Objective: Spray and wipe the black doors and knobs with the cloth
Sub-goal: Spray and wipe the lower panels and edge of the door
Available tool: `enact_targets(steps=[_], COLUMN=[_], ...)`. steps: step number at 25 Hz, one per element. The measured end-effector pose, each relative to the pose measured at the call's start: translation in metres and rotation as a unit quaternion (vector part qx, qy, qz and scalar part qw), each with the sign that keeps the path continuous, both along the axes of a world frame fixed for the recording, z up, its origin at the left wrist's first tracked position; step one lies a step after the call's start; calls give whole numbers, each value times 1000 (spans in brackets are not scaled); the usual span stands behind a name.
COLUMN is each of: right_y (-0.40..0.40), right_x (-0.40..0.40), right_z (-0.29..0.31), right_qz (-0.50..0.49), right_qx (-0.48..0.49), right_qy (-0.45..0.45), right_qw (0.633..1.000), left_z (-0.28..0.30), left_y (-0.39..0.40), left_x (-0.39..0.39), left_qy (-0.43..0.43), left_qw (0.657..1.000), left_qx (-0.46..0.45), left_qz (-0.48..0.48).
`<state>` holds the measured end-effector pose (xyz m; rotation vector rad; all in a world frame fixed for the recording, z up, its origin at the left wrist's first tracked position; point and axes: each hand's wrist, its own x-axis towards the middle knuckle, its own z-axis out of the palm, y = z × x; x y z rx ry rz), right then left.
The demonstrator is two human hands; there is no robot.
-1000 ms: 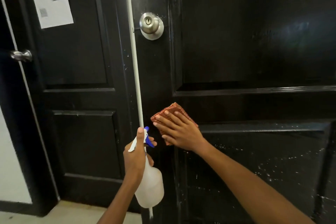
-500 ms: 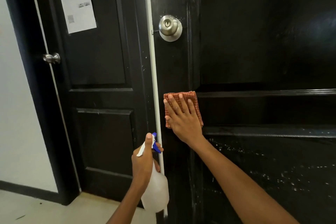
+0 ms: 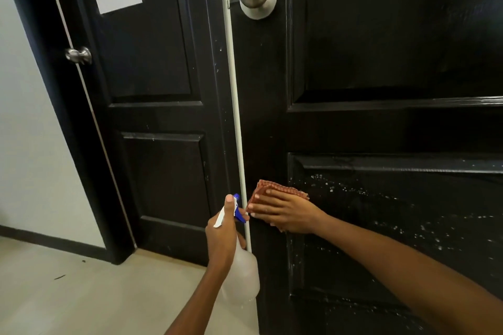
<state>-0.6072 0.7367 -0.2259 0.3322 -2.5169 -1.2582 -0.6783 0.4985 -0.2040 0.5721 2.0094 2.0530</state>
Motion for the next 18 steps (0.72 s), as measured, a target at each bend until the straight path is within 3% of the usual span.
enact_targets(steps=[3,5,8,13,15,18], right_y=[6,7,14,40,49,46], right_x=[13,26,55,122,150,153], right_z=[11,43,76,36,15,4], right_qz=[-5,-29,-94,-169,-213,-256], right_qx=[-4,-35,-113,-172,-227,-340], right_qy=[17,117,293,363,414,502], right_qw=[1000,992,945,900,856,753], left_z=[-3,1,10,23,25,28], left_y=[-1,0,9,32,39,49], left_x=[0,2,12,32,38,44], left_qy=[-11,-18,-14,17,23,45], left_qw=[1000,1000,999,994,993,990], left_qx=[-9,-6,8,30,34,44], left_qz=[-4,-20,-49,-102,-113,-122])
